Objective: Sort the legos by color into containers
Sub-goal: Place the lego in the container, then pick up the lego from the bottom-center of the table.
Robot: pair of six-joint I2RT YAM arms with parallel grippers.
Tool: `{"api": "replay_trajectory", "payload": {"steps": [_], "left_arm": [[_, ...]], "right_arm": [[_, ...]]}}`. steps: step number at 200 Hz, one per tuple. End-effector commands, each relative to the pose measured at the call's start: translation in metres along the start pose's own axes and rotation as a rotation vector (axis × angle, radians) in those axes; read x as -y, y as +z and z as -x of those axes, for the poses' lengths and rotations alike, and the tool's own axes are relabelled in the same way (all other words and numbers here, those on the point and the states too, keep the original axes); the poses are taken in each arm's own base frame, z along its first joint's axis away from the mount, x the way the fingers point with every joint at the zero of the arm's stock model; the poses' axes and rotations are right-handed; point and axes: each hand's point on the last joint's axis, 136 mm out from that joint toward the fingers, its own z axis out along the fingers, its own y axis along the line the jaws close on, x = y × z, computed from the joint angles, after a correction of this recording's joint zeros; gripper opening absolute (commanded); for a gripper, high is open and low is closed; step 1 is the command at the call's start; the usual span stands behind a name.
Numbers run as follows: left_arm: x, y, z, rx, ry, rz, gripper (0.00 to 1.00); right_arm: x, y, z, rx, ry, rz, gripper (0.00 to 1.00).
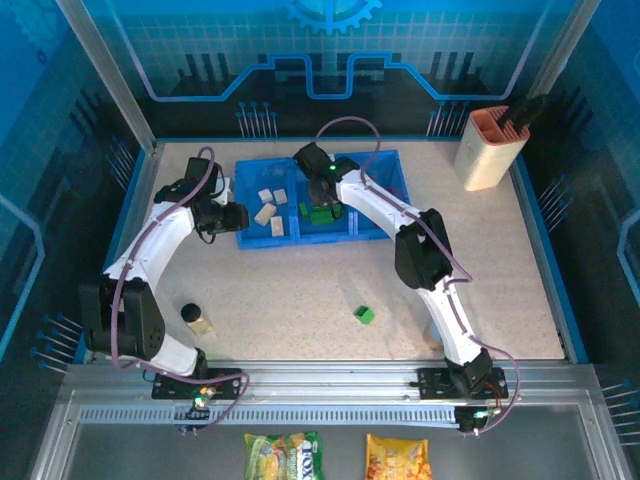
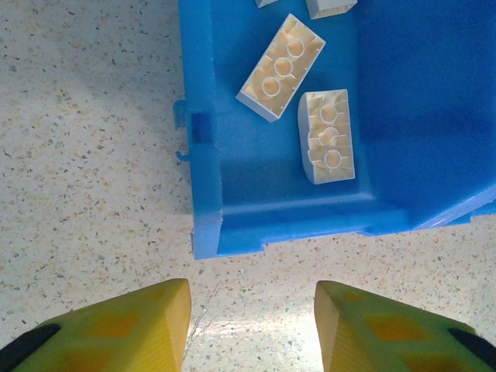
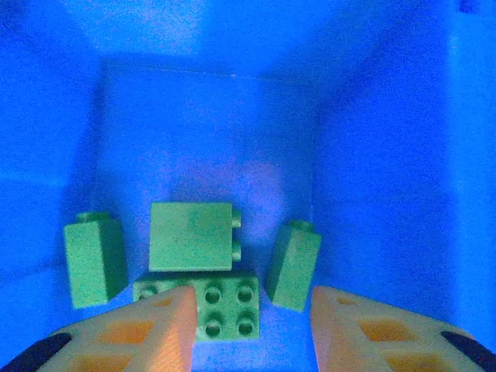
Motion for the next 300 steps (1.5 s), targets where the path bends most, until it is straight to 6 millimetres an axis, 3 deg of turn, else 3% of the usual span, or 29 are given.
{"api": "replay_trajectory", "payload": {"steps": [1,49,110,173,230,271,300], "left_arm": [[0.0,-0.003,-0.001,0.01,-0.006,-0.021,0.47],[-0.001,-0.002,0.0,0.008,-0.005,-0.018,0.47],[-0.002,-0.002,-0.001,0.005,-0.004,-0.013,0.47],[-0.003,-0.002,0.0,0.006,-0.004,-0.008,0.47],[-0.004,-0.001,-0.001,0.004,-0.003,-0.007,0.47],[-0.005,0.0,-0.001,0.001,-0.005,-0.004,0.47],[-0.006,0.001,-0.001,-0.004,-0.006,0.0,0.47]], "right_arm": [[0.012,-0.031,-0.004,-0.017,0.017,0.011,0.44],[0.012,-0.058,-0.04,-0.126,0.059,0.092,0.44],[0.019,-0.087,-0.092,-0.229,-0.021,0.13,0.44],[0.024,-0.113,-0.166,-0.363,-0.196,0.128,0.46],[0.028,-0.116,-0.241,-0.504,-0.388,0.138,0.5],[0.031,-0.113,-0.285,-0.624,-0.488,0.162,0.57],[0.033,-0.108,-0.305,-0.685,-0.55,0.138,0.61]]}}
